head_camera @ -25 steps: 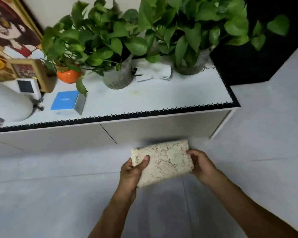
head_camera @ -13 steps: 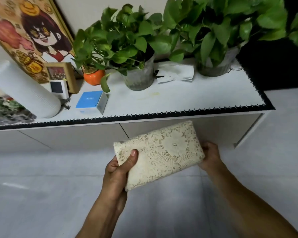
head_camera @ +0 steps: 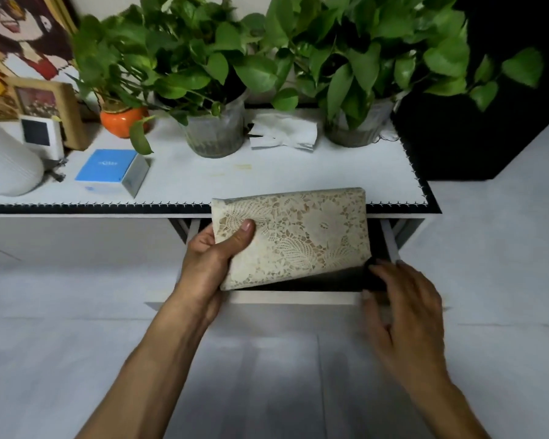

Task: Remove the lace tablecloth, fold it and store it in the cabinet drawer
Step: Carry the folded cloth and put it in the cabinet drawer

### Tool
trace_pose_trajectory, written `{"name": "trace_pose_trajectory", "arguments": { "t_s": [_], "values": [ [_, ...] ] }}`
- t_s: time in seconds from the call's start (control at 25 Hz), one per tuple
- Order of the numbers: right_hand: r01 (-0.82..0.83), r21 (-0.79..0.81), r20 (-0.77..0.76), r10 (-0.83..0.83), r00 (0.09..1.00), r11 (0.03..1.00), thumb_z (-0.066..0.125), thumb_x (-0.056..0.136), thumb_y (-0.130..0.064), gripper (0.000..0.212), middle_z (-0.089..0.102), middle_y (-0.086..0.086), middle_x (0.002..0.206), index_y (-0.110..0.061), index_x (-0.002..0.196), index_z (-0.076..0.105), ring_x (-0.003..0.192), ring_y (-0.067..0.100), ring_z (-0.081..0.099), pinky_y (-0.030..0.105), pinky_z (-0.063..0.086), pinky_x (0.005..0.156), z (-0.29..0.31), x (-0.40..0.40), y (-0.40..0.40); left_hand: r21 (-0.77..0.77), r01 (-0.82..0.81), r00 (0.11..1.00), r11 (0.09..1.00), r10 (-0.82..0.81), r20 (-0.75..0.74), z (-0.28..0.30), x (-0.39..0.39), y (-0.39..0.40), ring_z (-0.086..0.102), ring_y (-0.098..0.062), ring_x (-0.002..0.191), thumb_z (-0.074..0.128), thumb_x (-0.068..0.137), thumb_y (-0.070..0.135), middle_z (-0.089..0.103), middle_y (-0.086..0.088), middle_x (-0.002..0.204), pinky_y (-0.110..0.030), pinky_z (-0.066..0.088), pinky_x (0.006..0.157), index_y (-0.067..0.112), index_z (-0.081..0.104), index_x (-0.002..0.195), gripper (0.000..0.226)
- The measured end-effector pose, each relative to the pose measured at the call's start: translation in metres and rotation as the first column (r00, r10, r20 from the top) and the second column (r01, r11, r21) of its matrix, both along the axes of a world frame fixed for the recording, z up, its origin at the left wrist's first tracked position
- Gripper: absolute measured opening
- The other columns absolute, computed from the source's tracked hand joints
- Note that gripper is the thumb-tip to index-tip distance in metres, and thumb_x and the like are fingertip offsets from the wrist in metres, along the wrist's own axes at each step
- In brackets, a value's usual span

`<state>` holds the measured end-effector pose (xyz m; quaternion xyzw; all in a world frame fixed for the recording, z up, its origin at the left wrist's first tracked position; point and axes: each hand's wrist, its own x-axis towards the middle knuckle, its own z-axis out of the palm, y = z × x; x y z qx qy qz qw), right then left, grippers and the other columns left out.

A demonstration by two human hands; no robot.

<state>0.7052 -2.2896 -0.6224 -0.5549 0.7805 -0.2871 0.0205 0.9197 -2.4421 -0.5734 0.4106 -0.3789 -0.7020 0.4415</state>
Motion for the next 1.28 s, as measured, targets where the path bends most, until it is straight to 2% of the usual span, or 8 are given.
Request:
{"name": "trace_pose_trajectory", "arguments": {
  "t_s": [0.24,0.36,0.48,0.6,0.8,0.92,1.04,1.28],
  "values": [
    [0.023,0.357,0.194,-0.098,0.976,0.934,0.043,0.086,-0.066,0.046,0.065,-0.018,0.083,-0.036,0.119,0.052,0.073,0.008,0.058,0.025,0.046,0.066,0.020,-0.015,0.002,0.084,0.029,0.998,0.996,-0.033,0.048,-0.009,0.011,-0.005,0.073,-0.028,0.097,0.078,0.073,0.025,0.076,-0.013,0.107,-0.037,0.061,0.075,0.016,0.076,0.101,0.029],
    [-0.108,0.325,0.815,-0.220,0.536,0.940,0.068,0.066,-0.071,0.072,0.066,-0.023,0.108,-0.045,0.129,0.044,0.099,0.006,0.064,0.033,0.055,0.084,0.026,-0.025,-0.025,0.202,0.090,0.989,0.975,-0.111,0.096,-0.019,0.014,-0.008,0.074,-0.028,0.094,0.078,0.073,0.031,0.076,-0.015,0.107,-0.034,0.061,0.069,0.012,0.074,0.104,0.037],
    [-0.215,0.363,0.926,-0.325,0.191,0.907,0.075,0.077,-0.034,0.055,0.074,0.002,0.110,-0.018,0.127,0.057,0.104,0.023,0.068,0.043,0.057,0.085,0.004,-0.022,-0.063,0.349,0.123,0.960,0.929,-0.201,0.196,-0.031,0.012,-0.008,0.073,-0.025,0.098,0.069,0.086,0.036,0.075,-0.011,0.111,-0.032,0.061,0.073,0.011,0.070,0.111,0.035],
    [-0.209,0.515,0.830,-0.423,0.365,0.831,0.067,0.086,-0.014,0.035,0.071,0.011,0.108,-0.012,0.120,0.058,0.097,0.027,0.068,0.038,0.058,0.069,-0.016,-0.012,-0.080,0.427,0.070,0.812,0.902,-0.300,0.501,-0.055,0.011,-0.004,0.062,-0.028,0.113,0.057,0.094,0.023,0.066,-0.010,0.124,-0.040,0.049,0.100,0.008,0.058,0.129,0.037],
    [-0.242,0.527,0.829,-0.431,0.355,0.815,0.065,0.089,-0.008,0.034,0.068,0.004,0.102,-0.016,0.121,0.056,0.093,0.023,0.066,0.043,0.060,0.077,-0.031,-0.011,-0.083,0.345,0.094,0.792,0.934,-0.280,0.543,-0.067,0.010,-0.001,0.061,-0.010,0.081,0.049,0.095,0.000,0.062,0.000,0.106,-0.018,0.053,0.052,0.017,0.044,0.141,0.049],
    [-0.272,0.540,0.793,-0.374,0.480,0.796,0.065,0.090,-0.013,0.055,0.061,0.005,0.124,-0.016,0.139,0.041,0.111,0.024,0.060,0.041,0.053,0.092,-0.027,-0.006,-0.085,0.328,0.099,0.780,0.940,-0.278,0.561,-0.066,0.009,-0.005,0.061,-0.015,0.103,0.054,0.093,0.002,0.048,-0.005,0.144,-0.026,0.057,0.076,0.022,0.032,0.149,0.063],
    [-0.264,0.441,0.604,-0.066,0.794,0.858,0.064,0.088,-0.040,0.076,0.035,-0.005,0.154,-0.034,0.149,0.020,0.135,0.019,0.042,0.038,0.043,0.105,-0.009,0.001,-0.070,0.219,0.071,0.731,0.973,-0.201,0.652,-0.065,0.008,-0.003,0.038,-0.025,0.140,0.058,0.091,0.006,0.033,-0.006,0.157,-0.035,0.032,0.114,0.023,0.028,0.152,0.070],
    [-0.732,0.370,0.157,0.738,0.656,0.572,0.064,0.068,-0.063,0.067,0.036,-0.025,0.127,-0.050,0.126,0.034,0.119,0.001,0.036,0.029,0.032,0.099,0.028,0.041,-0.030,-0.296,-0.109,0.821,0.949,0.254,0.512,-0.032,0.011,-0.009,0.064,0.005,0.082,0.059,0.089,0.001,0.070,0.011,0.092,-0.015,0.051,0.078,0.024,0.070,0.096,0.027]
  ]
}}
